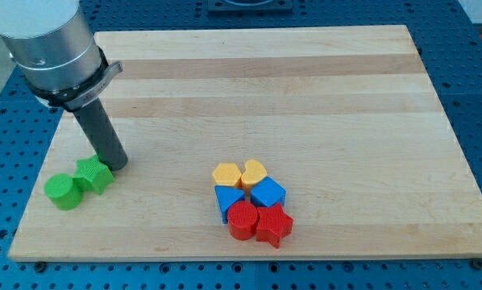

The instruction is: Move the green star and green circle to the bottom left

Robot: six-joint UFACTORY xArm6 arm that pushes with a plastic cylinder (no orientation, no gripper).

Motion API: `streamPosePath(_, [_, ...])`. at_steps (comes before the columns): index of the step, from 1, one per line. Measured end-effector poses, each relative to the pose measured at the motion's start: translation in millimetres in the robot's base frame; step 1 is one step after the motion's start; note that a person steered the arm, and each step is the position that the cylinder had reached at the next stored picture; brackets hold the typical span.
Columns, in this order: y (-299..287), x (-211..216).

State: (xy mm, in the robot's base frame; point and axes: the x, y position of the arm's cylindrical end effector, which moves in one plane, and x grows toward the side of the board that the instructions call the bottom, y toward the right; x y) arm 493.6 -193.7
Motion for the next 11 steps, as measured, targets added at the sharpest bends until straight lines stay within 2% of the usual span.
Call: streamPosePath(11, [-24, 51])
